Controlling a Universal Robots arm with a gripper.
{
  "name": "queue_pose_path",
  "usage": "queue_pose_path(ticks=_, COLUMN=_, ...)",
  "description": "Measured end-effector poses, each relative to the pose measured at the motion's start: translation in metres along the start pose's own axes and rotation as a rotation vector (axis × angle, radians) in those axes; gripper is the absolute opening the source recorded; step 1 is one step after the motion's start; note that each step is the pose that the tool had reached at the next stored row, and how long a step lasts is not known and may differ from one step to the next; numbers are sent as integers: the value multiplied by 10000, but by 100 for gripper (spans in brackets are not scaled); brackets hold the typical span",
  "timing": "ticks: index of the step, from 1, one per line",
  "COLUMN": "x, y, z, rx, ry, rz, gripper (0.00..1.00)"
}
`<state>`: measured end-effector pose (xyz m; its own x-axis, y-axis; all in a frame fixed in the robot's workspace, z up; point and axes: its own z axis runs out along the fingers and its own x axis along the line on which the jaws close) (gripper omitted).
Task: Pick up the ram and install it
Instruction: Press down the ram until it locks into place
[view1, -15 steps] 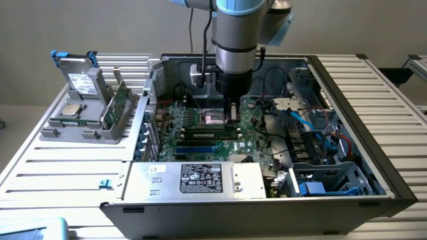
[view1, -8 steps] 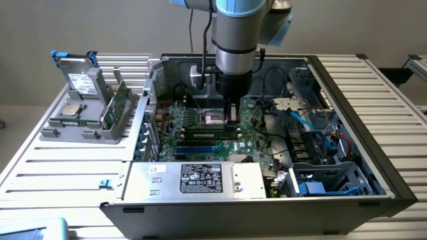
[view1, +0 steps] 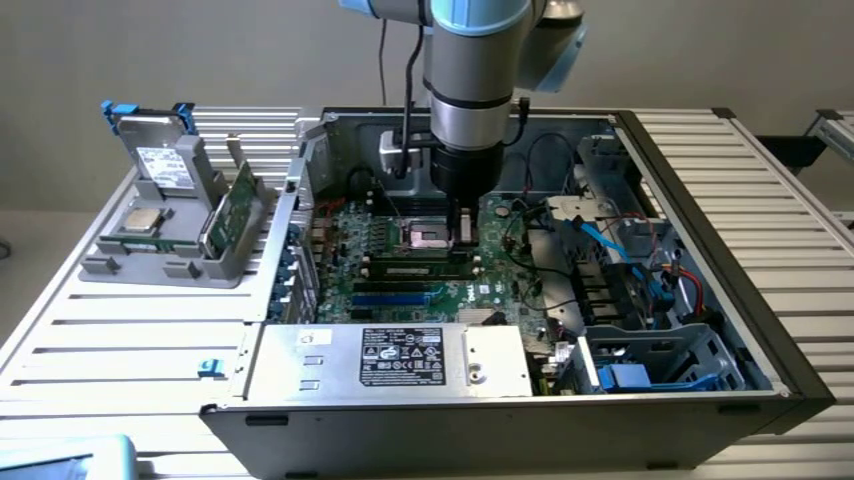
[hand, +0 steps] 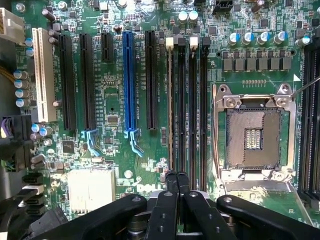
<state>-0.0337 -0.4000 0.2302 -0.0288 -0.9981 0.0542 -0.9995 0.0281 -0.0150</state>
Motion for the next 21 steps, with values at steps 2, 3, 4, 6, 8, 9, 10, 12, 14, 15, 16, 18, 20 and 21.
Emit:
queue_pose_path(ticks=2, x=7, y=44, z=-67, rx=-4, ry=5, rz=-3, gripper=11)
queue_pose_path(ticks=3, x=9, y=78, z=-85, rx=-4, ry=5, rz=-3, gripper=11)
queue_pose_path(ticks=4, x=10, y=111, z=-90, rx=-4, ry=5, rz=-3, gripper=11)
queue_pose_path(ticks=6, x=13, y=182, z=-91, rx=5, ry=5, rz=-3, gripper=11)
queue_pose_path(ticks=8, x=16, y=265, z=-92, rx=27, ry=6, rz=-1, gripper=11)
queue_pose_path(ticks=9, x=17, y=303, z=-91, rx=35, ry=6, rz=-1, gripper=11)
queue_pose_path(ticks=10, x=19, y=337, z=-88, rx=41, ry=5, rz=-1, gripper=11)
queue_pose_path(ticks=12, x=20, y=371, z=-78, rx=48, ry=3, rz=0, gripper=11)
queue_pose_path(ticks=14, x=24, y=377, z=-64, rx=49, ry=4, rz=0, gripper=11)
queue_pose_path(ticks=15, x=24, y=378, z=-60, rx=48, ry=6, rz=-2, gripper=11)
queue_pose_path(ticks=16, x=24, y=379, z=-58, rx=48, ry=7, rz=-1, gripper=11)
queue_pose_path(ticks=18, x=24, y=391, z=-52, rx=48, ry=6, rz=0, gripper=11)
queue_pose_path(ticks=20, x=24, y=410, z=-47, rx=49, ry=3, rz=0, gripper=11)
queue_pose_path(ticks=21, x=24, y=421, z=-45, rx=50, ry=4, rz=-1, gripper=11)
